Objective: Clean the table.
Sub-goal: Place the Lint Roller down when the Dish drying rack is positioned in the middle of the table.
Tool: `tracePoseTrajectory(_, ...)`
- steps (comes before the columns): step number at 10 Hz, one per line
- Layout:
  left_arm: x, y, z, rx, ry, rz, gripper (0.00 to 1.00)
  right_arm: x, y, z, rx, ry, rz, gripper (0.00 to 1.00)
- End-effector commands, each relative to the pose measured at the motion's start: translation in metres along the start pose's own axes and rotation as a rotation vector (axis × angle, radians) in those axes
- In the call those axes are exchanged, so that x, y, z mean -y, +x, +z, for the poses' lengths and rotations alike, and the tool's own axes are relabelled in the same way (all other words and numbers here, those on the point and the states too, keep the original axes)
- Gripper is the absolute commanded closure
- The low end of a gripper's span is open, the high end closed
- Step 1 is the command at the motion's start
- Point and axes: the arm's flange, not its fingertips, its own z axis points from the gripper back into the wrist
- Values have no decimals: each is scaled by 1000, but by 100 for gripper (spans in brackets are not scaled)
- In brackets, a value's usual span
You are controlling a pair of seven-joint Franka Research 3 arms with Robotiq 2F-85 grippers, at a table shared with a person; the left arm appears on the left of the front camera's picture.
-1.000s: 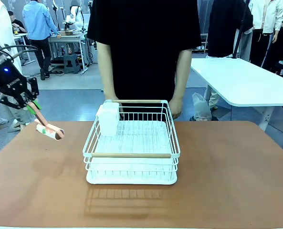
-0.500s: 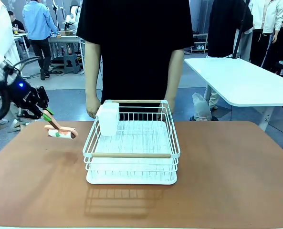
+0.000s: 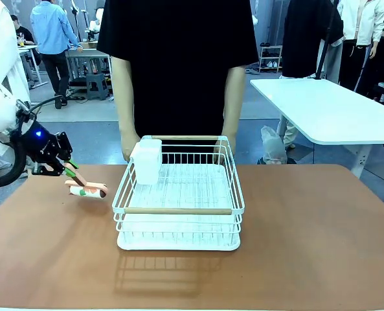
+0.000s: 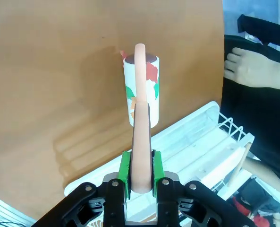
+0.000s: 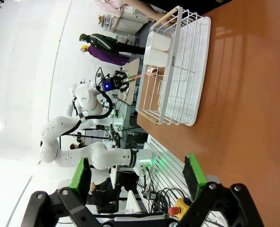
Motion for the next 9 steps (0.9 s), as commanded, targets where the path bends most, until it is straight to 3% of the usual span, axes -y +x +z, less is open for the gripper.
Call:
tracePoseTrajectory(1, -15, 5, -16, 12, -27, -17, 78, -3, 0, 1, 2, 3, 10, 0)
tracePoseTrajectory(5, -19, 15, -22, 5, -18, -25, 78, -3, 0, 1, 2, 3, 10, 0)
tracePoseTrajectory(6, -21, 15, -22, 3, -20, -25, 47, -3, 0, 1, 2, 3, 10, 0)
tracePoseTrajectory(7, -23, 15, -21, -4, -7, -27, 29, -3, 0, 1, 2, 3, 10, 0)
tracePoseTrajectory(8, -25, 17, -17, -15, -3, -16, 0, -3, 0, 1, 2, 3, 10, 0)
tracePoseTrajectory(9, -28, 17, -10, -21, -2, -13, 0, -3, 0, 1, 2, 3, 10, 0)
